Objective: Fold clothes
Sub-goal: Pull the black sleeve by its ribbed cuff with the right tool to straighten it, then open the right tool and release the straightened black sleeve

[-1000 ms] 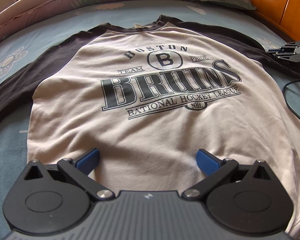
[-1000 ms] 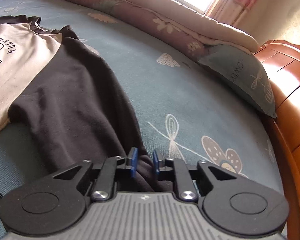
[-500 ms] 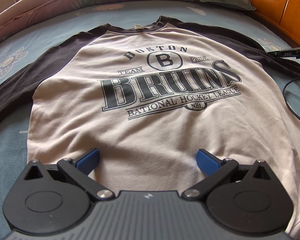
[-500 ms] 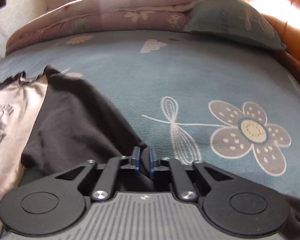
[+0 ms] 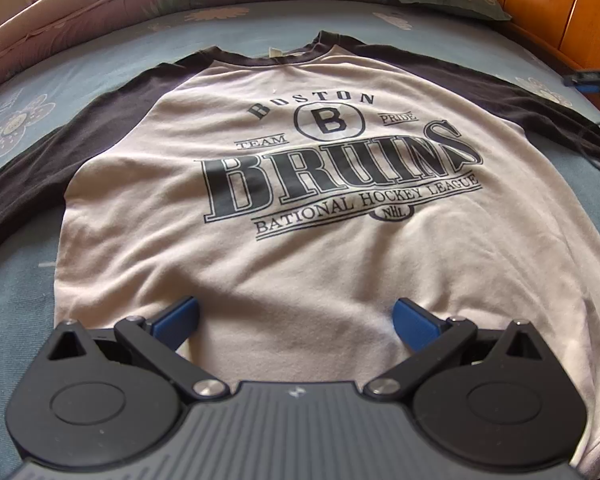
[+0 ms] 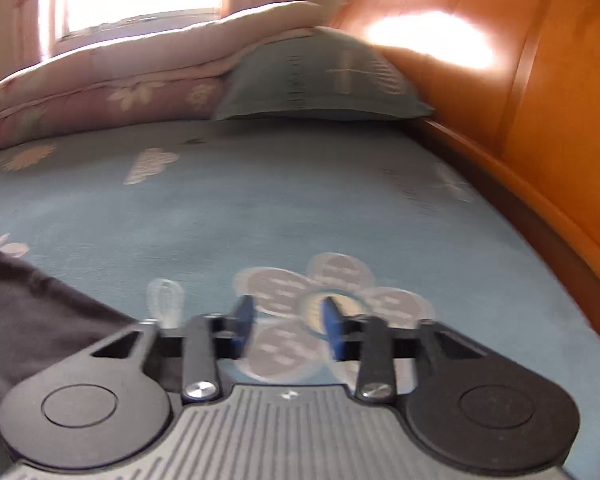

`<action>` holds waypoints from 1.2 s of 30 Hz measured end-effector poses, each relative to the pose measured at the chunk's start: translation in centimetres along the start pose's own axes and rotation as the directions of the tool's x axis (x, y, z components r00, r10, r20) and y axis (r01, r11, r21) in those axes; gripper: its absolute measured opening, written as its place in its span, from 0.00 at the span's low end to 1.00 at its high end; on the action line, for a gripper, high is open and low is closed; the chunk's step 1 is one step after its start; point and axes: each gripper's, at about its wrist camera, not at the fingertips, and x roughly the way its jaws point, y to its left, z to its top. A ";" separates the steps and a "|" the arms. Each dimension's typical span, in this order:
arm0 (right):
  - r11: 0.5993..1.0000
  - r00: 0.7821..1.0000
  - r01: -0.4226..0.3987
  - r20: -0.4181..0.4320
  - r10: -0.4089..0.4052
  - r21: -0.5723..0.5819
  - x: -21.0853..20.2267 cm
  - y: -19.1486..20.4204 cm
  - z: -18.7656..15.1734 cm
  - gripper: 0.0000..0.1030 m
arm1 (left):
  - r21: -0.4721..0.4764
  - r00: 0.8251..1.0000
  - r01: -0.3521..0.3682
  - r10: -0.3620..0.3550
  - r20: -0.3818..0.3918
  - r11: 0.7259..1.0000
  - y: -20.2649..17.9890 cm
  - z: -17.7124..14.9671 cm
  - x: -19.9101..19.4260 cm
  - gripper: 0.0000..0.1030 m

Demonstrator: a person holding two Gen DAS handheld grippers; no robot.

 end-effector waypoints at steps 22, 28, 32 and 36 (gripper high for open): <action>0.986 0.992 0.097 -0.096 -0.084 0.139 -1.6 -8.6 -5.6 0.24 | -0.017 0.999 -0.021 0.021 -0.033 1.000 -0.4 0.5 0.2 0.99; 0.910 0.989 0.147 -0.090 -0.121 0.388 -2.0 -11.8 -5.3 0.51 | -0.017 0.999 -0.018 0.017 -0.033 1.000 -0.4 0.4 0.2 0.99; 0.910 0.989 0.149 -0.048 -0.141 0.386 -3.9 -10.8 -4.7 0.64 | -0.015 0.999 -0.016 0.016 -0.032 1.000 -0.4 0.4 0.2 0.99; 0.918 0.996 0.084 -0.045 -0.072 0.388 -4.9 -9.9 -4.7 0.65 | -0.015 0.999 -0.016 0.016 -0.031 1.000 -0.4 0.4 0.2 0.99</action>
